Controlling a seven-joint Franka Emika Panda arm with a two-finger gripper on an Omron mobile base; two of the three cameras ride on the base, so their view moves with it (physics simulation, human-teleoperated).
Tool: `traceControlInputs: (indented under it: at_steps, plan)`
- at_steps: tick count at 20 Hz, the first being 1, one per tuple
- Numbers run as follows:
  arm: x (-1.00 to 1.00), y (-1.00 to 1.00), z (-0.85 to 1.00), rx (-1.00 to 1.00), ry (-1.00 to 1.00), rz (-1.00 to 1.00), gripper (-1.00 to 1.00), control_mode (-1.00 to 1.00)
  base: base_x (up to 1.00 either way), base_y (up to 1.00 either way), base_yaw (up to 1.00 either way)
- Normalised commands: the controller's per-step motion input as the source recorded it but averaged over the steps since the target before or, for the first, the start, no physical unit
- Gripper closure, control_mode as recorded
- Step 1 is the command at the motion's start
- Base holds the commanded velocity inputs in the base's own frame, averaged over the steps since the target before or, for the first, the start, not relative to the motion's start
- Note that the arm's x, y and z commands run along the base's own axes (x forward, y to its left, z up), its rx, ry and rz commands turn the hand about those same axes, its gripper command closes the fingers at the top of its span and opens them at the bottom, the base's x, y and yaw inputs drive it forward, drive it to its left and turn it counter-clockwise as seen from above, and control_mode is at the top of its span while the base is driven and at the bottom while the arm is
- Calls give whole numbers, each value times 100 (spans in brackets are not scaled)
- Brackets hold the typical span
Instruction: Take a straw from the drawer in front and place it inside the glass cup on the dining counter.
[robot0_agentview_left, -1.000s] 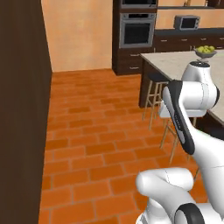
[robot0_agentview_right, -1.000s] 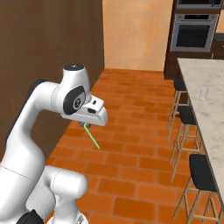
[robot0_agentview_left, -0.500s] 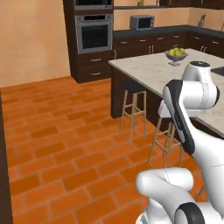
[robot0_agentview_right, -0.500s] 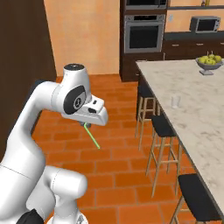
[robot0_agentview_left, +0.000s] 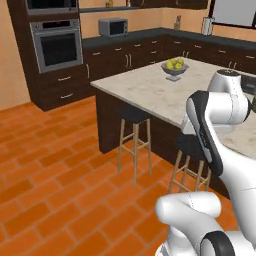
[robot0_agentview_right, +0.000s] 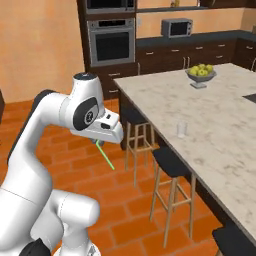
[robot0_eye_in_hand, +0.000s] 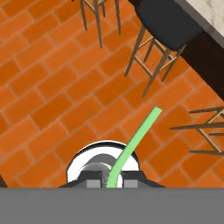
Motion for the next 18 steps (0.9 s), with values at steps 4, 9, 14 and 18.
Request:
traceControlInputs:
  at_steps: [4, 9, 14, 18]
  plan:
    - [0, 0, 0, 0, 0, 0, 100, 100, 73, 64, -50]
    - [0, 0, 0, 0, 0, 0, 100, 100, 58, 56, -56]
    - [0, 0, 0, 0, 0, 0, 100, 100, 41, 47, -62]
    - [0, 0, 0, 0, 0, 0, 100, 100, 32, 41, -63]
